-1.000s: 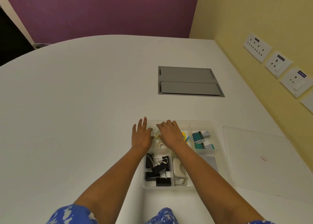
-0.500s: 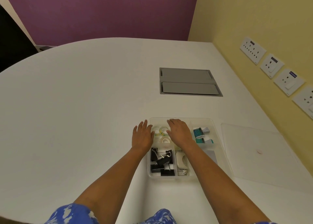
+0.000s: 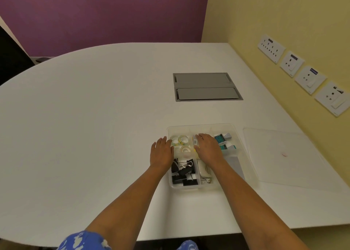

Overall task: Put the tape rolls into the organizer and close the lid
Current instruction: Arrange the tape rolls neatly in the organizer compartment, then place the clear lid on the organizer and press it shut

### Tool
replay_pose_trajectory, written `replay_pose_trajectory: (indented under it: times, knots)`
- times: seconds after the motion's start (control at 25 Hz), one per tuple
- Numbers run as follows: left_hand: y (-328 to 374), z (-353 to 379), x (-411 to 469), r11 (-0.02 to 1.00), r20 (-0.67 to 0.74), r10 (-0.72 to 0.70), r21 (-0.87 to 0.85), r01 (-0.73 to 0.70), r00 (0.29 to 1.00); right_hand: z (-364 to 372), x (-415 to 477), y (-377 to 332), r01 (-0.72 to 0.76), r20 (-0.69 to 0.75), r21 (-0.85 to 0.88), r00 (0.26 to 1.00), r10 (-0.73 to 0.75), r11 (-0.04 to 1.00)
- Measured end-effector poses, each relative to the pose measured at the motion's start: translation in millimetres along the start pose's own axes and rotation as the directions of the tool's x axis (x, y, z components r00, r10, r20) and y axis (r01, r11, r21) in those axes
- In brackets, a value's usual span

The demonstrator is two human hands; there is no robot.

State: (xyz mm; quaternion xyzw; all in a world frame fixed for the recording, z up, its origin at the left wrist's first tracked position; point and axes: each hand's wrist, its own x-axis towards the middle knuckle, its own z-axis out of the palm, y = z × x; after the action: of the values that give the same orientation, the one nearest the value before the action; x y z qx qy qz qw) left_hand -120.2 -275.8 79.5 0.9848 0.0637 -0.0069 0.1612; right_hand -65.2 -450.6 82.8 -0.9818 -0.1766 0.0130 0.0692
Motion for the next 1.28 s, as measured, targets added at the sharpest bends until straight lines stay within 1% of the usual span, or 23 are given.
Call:
replay_pose_trajectory:
  times: [0.2, 0.4, 0.52, 0.6, 0.68, 0.8, 0.92, 1.0, 1.12, 1.16, 1.28]
  knots:
    - [42.0, 7.3, 17.3, 1.0, -0.068, 0.0, -0.028, -0.002, 0.998, -6.9, 3.1, 45.0, -0.006, -0.033, 0.005, 0.999, 0.006, 1.0]
    - [132.5, 34.3, 40.1, 0.993, -0.136, -0.019, -0.116, 0.003, 0.991, -22.1, 0.7, 133.6, -0.005, -0.045, 0.003, 0.999, 0.006, 1.0]
    - [201.4, 56.2, 44.8, 0.982, -0.153, -0.004, -0.189, -0.025, 0.988, -29.4, -10.9, 204.7, -0.076, -0.068, -0.005, 0.995, 0.075, 0.997]
    - [239.1, 70.6, 44.8, 0.971, -0.145, -0.003, -0.236, -0.032, 0.989, -31.7, -24.2, 248.2, -0.147, -0.047, -0.018, 0.988, 0.146, 0.989]
    - [270.2, 83.8, 45.0, 0.974, -0.124, 0.016, -0.224, -0.044, 0.992, -32.4, -36.2, 289.5, -0.205, -0.036, -0.038, 0.978, 0.203, 0.978]
    - [296.9, 99.5, 49.2, 0.973, -0.066, 0.005, -0.23, -0.02, 0.998, -29.6, -50.6, 333.1, -0.287, 0.005, -0.031, 0.958, 0.288, 0.957]
    - [315.9, 112.8, 53.7, 0.968, 0.01, 0.002, -0.253, 0.001, 1.0, -24.8, -63.6, 364.3, -0.364, 0.046, -0.073, 0.929, 0.368, 0.928]
    - [323.7, 121.1, 57.0, 0.961, 0.071, -0.04, -0.272, 0.058, 0.997, -22.1, -68.1, 379.1, -0.413, 0.059, -0.078, 0.907, 0.418, 0.907]
    - [329.9, 134.1, 57.8, 0.944, 0.144, -0.186, -0.247, 0.217, 0.972, -18.4, -72.3, 395.5, -0.456, 0.07, -0.072, 0.885, 0.461, 0.887]
    - [330.9, 137.3, 57.4, 0.931, 0.163, -0.238, -0.242, 0.272, 0.958, -17.7, -72.7, 399.4, -0.471, 0.069, -0.066, 0.877, 0.475, 0.88]
    - [333.0, 141.2, 57.2, 0.85, 0.213, -0.379, -0.304, 0.429, 0.901, -15.6, -73.0, 407.0, -0.51, 0.063, -0.038, 0.857, 0.512, 0.859]
